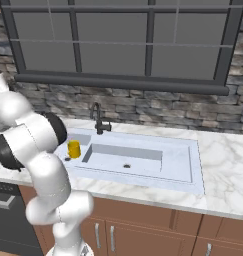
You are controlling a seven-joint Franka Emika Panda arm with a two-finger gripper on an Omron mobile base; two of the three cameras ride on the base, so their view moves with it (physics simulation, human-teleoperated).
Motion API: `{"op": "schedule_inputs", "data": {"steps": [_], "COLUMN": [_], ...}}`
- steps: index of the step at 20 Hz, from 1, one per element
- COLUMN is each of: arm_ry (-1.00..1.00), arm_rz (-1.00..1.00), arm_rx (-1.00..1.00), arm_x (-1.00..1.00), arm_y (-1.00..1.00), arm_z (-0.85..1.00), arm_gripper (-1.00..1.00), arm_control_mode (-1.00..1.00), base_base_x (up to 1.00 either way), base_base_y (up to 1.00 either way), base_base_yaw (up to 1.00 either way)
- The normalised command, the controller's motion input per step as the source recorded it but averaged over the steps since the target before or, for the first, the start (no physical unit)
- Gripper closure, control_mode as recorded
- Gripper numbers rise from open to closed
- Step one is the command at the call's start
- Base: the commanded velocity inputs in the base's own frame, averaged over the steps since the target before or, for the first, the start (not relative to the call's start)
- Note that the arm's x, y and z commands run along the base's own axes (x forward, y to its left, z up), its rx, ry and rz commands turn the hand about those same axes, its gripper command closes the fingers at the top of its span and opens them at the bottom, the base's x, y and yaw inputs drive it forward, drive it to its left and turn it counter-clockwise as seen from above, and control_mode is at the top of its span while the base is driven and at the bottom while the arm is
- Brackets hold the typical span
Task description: Pick the mug and place it in the sink. Pick the bowl and place it in the open cabinet and then close the cabinet.
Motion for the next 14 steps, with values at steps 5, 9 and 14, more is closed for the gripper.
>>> {"op": "schedule_inputs", "data": {"steps": [5,9,14], "arm_ry": [-0.02,0.0,0.08], "arm_rz": [-0.02,0.0,0.0], "arm_rx": [0.08,0.02,0.0], "arm_x": [-0.49,0.01,0.09], "arm_y": [-1.0,-1.0,-1.0], "arm_z": [0.24,0.44,0.29], "arm_gripper": [1.0,1.0,1.0], "arm_control_mode": [-1.0,-1.0,-1.0], "base_base_x": [0.0,0.0,0.0], "base_base_y": [0.0,0.0,0.0], "base_base_yaw": [0.0,0.0,0.0]}}
